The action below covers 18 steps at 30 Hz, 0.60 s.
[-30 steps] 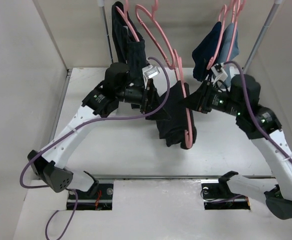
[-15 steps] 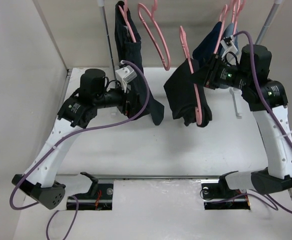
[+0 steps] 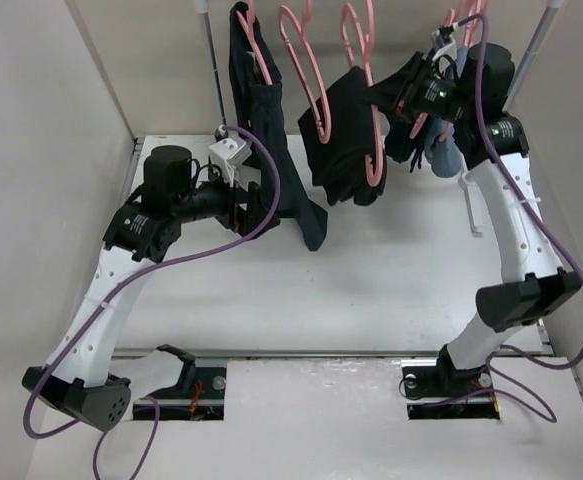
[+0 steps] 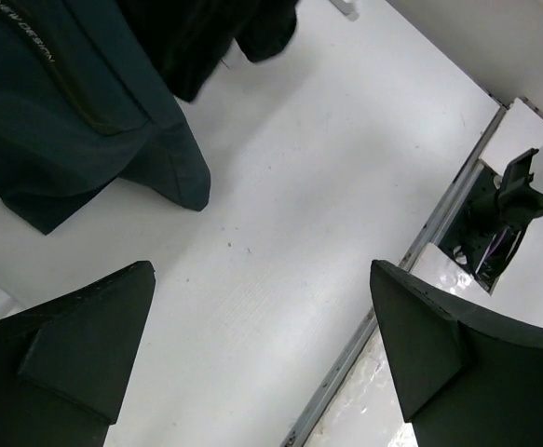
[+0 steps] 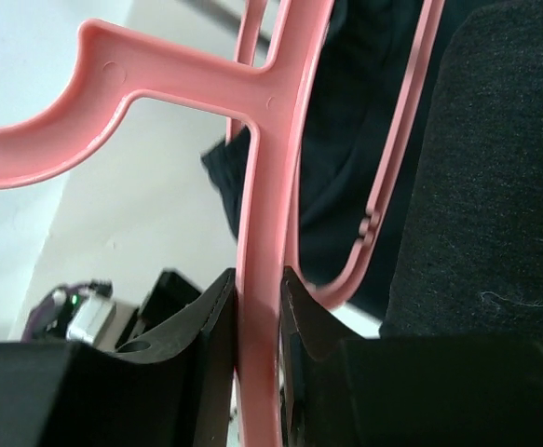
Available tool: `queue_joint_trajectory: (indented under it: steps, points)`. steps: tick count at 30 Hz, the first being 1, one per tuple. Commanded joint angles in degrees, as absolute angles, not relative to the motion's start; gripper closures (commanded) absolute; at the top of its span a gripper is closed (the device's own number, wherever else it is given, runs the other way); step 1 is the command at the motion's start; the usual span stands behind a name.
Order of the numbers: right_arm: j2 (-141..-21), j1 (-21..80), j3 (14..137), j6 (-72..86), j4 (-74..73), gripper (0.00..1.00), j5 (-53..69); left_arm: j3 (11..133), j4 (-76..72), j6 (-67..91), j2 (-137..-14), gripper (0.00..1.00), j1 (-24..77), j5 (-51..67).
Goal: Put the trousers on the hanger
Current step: Place the hanger at the clothesline.
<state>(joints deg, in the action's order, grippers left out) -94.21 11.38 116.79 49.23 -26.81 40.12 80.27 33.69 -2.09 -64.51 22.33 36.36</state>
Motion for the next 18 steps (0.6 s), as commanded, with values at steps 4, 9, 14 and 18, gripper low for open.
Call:
queue_joint_trajectory:
  steps: [4,9,14,18]
  points:
    - [-96.9,8.5,127.6,52.1,-8.3,1.0,38.5,78.1,31.8,-2.4,-61.3,0.0,20.5,37.5]
    - [-103.8,6.6,135.3,55.3,-6.5,1.0,38.0,77.6,31.8,-1.8,-61.3,0.0,20.0,38.1]
    - [-108.6,5.4,136.9,60.8,-3.5,1.0,37.4,77.0,31.3,-1.3,-60.8,0.0,19.4,38.8]
    - [-108.6,5.4,131.1,62.2,-0.7,1.0,36.4,76.5,31.3,-1.3,-60.8,0.0,18.9,39.3]
